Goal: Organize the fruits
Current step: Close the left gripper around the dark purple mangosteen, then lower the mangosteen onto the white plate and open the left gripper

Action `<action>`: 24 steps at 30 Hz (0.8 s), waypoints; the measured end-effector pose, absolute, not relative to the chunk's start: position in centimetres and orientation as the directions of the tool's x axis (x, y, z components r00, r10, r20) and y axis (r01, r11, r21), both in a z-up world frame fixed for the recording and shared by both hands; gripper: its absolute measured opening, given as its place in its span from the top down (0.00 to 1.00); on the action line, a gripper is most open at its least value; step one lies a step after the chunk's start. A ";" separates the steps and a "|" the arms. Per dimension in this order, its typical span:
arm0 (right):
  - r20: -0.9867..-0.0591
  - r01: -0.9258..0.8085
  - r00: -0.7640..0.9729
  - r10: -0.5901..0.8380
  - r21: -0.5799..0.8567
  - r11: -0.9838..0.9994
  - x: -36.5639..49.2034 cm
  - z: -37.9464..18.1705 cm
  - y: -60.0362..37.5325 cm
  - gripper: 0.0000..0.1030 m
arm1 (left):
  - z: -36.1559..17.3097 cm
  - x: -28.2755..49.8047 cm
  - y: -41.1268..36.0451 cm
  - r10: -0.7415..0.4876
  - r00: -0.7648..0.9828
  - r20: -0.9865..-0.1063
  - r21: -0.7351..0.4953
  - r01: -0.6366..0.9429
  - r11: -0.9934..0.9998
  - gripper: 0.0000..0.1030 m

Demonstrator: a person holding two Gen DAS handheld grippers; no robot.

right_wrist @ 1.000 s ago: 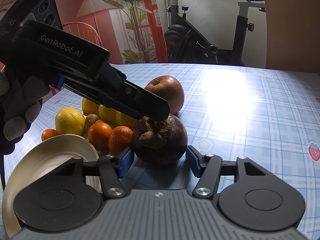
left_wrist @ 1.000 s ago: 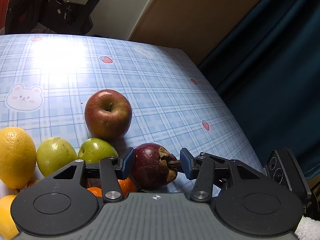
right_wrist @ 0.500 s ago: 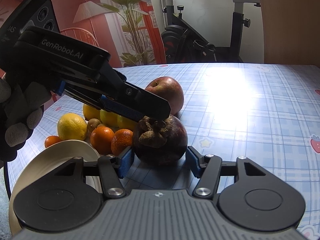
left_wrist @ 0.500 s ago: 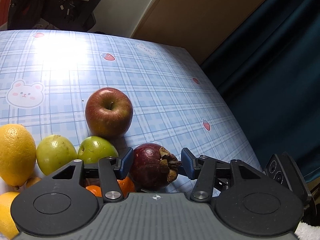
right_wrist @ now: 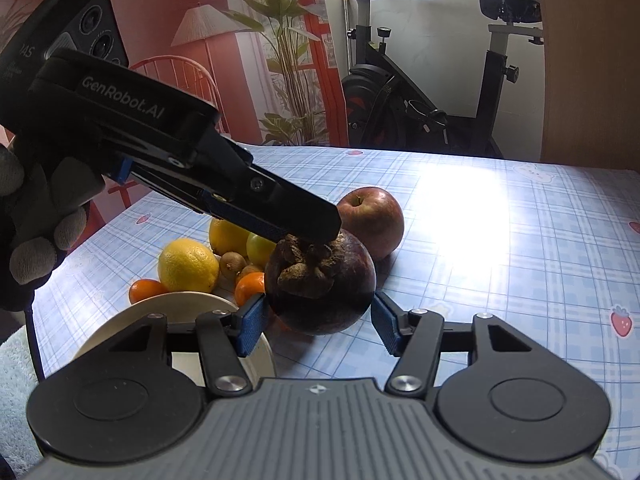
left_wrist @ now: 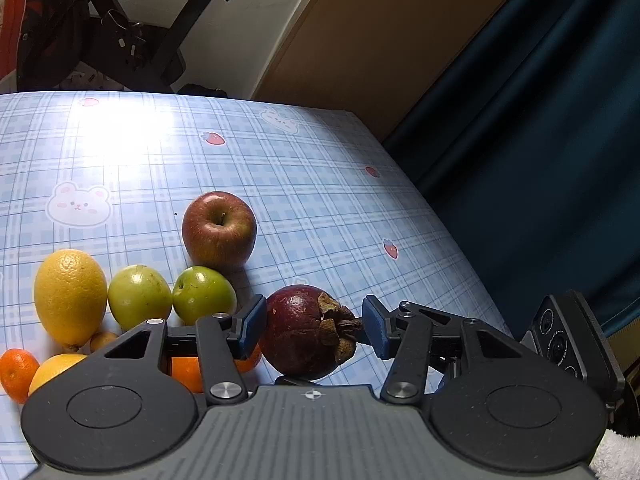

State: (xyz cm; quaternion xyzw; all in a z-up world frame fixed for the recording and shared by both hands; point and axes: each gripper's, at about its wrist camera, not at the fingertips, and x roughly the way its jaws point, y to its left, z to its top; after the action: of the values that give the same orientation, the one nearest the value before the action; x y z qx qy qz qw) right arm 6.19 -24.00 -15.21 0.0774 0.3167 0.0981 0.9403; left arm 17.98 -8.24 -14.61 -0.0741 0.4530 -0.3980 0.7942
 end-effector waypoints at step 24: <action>-0.693 -0.266 0.656 0.299 0.158 0.951 7.6 -17.8 -15.2 0.42 | -17.3 15.3 0.9 -0.663 0.262 -0.701 -0.523 0.444 0.728 0.47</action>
State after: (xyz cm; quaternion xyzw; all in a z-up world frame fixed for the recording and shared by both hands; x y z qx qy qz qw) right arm 7.59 -15.24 -17.77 0.0211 0.3845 0.1553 0.9097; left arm 15.26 0.88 -17.33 -0.1107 0.4951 -0.3520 0.7866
